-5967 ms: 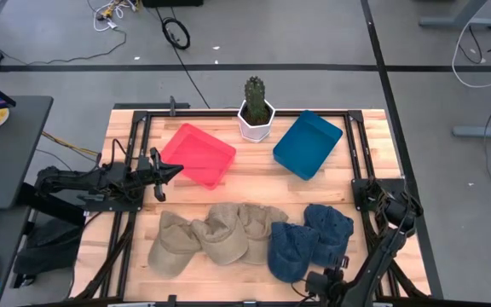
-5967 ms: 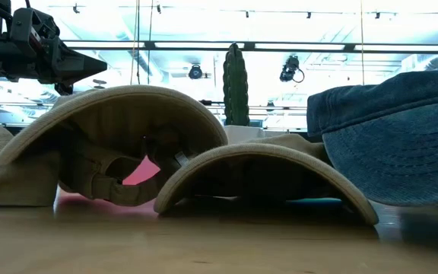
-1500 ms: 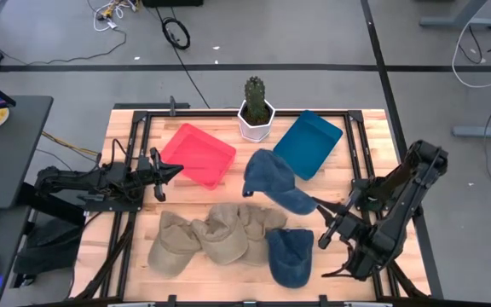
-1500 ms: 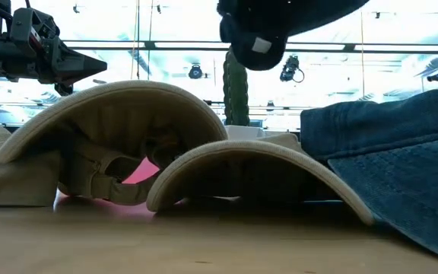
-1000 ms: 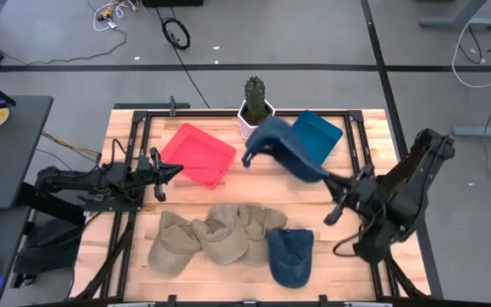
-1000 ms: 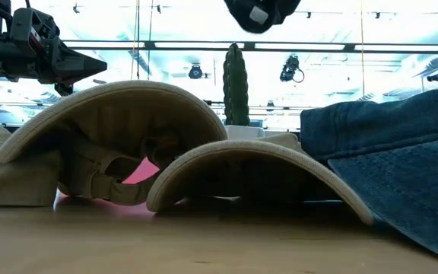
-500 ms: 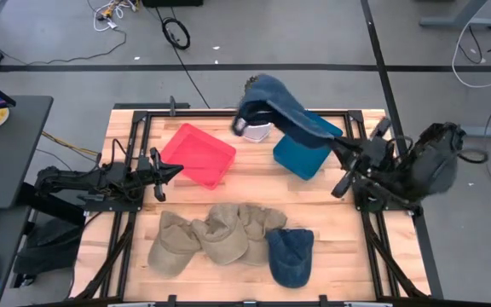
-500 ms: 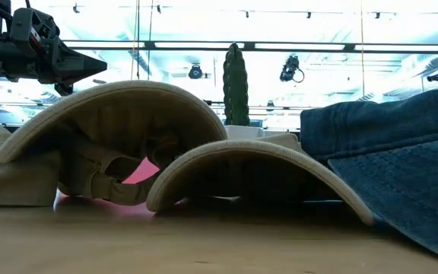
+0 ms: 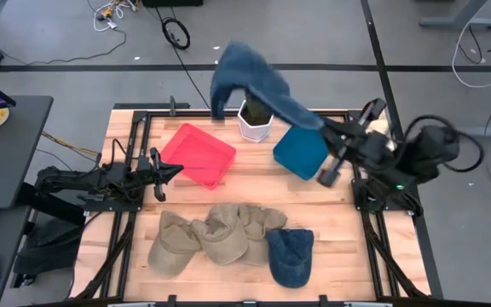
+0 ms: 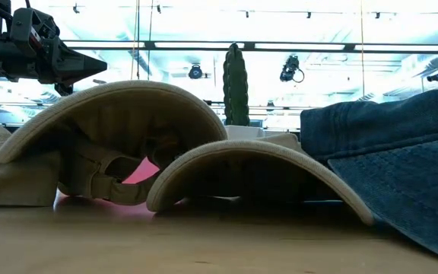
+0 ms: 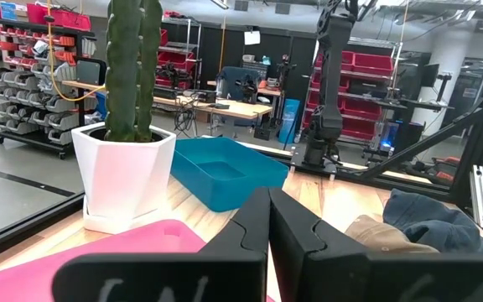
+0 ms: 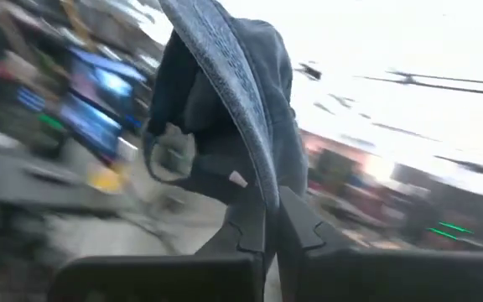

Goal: Pick & Place hat
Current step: Put the right blue cap into the blue bin

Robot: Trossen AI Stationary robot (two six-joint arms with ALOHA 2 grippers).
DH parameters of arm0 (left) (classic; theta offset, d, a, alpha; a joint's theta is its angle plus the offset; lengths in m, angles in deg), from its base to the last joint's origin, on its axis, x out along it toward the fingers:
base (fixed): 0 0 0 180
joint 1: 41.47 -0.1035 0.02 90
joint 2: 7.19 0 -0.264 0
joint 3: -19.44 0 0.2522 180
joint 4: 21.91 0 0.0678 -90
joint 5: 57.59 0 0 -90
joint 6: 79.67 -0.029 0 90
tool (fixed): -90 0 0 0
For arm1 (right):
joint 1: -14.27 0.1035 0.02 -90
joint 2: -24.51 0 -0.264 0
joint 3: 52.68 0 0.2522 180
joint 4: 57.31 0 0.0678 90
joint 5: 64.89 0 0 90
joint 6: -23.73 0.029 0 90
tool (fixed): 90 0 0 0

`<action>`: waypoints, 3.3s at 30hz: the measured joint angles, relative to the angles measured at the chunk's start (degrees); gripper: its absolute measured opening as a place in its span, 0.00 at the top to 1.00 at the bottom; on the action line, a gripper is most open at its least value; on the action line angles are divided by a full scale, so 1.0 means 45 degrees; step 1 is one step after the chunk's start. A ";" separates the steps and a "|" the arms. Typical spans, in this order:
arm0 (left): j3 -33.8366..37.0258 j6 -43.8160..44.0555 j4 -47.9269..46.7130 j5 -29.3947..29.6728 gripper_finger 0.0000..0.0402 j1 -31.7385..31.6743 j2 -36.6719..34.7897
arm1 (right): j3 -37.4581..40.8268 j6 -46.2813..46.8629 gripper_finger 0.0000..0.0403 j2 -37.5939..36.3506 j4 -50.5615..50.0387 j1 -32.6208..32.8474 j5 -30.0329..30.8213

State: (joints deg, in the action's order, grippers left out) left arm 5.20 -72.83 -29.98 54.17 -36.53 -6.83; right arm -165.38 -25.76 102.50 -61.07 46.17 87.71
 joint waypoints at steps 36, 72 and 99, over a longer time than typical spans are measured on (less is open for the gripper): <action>0.0000 -0.0003 0.0000 0.0000 0.99 0.0001 0.0000 | 0.0005 -0.7539 1.00 0.0101 0.4685 -0.4922 0.1854; 0.0000 -0.0003 0.0000 0.0005 0.99 -0.0001 0.0000 | 0.0005 -1.1318 1.00 0.0425 0.3269 -1.5264 0.1497; 0.0000 -0.0001 0.0002 0.0001 0.99 0.0002 0.0000 | 0.0010 -0.0360 0.99 0.1618 -0.4304 -1.5451 0.1209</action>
State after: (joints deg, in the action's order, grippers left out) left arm 5.20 -72.83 -29.97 54.18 -36.52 -6.83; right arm -165.34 -27.38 109.78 -80.44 -23.36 93.15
